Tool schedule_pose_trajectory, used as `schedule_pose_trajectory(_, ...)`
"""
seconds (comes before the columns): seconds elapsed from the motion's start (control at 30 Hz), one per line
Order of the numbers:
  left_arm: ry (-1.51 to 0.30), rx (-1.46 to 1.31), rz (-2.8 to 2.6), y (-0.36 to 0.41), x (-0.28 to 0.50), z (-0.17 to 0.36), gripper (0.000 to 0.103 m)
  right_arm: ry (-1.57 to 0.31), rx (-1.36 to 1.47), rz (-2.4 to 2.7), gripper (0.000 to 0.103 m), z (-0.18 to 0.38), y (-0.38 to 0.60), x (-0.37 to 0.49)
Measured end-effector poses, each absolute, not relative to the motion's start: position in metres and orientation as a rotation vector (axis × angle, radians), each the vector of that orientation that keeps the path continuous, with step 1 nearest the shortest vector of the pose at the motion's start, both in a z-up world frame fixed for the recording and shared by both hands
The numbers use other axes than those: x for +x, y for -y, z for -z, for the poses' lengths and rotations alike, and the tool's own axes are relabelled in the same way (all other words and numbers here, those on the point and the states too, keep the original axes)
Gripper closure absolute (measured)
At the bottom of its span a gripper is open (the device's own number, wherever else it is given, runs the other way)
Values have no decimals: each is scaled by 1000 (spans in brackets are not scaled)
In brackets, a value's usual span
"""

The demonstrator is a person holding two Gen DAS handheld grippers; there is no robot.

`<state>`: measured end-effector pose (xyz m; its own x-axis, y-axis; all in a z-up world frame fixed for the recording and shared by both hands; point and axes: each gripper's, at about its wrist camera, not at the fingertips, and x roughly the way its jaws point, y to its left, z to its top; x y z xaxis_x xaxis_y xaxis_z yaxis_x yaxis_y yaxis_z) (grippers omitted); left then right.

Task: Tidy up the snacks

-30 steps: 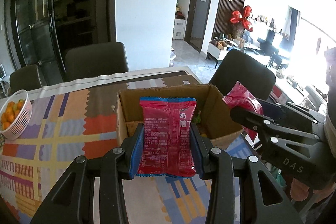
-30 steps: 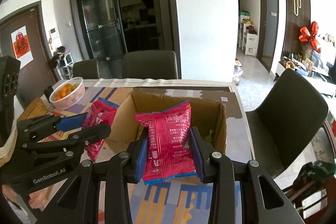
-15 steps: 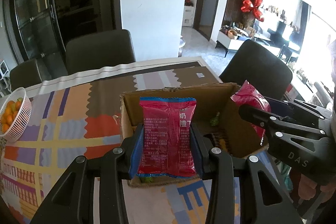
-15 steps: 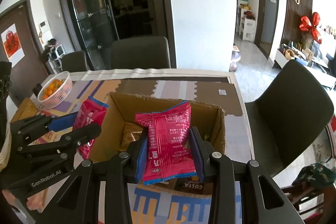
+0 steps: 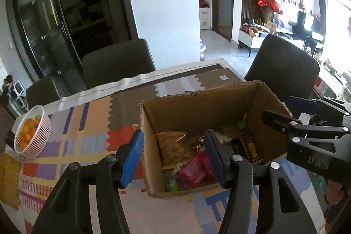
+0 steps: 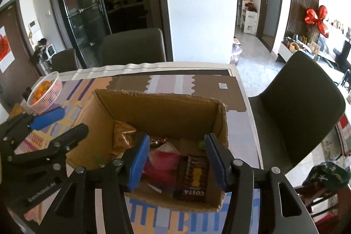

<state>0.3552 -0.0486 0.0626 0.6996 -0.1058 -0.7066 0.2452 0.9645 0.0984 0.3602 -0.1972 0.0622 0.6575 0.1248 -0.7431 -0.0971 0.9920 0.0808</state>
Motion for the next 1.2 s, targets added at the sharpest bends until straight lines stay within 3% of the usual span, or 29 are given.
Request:
schedule_pose_trajectory(0.67, -616, 106, 129, 20, 224, -78, 16, -631, 0, -82, 18, -87, 196, 236)
schedule_pose_trajectory(0.87, -606, 92, 119, 16, 185, -73, 8, -614, -7, -79, 16, -80, 194, 197)
schedule_pose_trajectory(1.2, -599, 63, 119, 15, 132, -64, 4, -595, -1, -73, 16, -69, 194, 143)
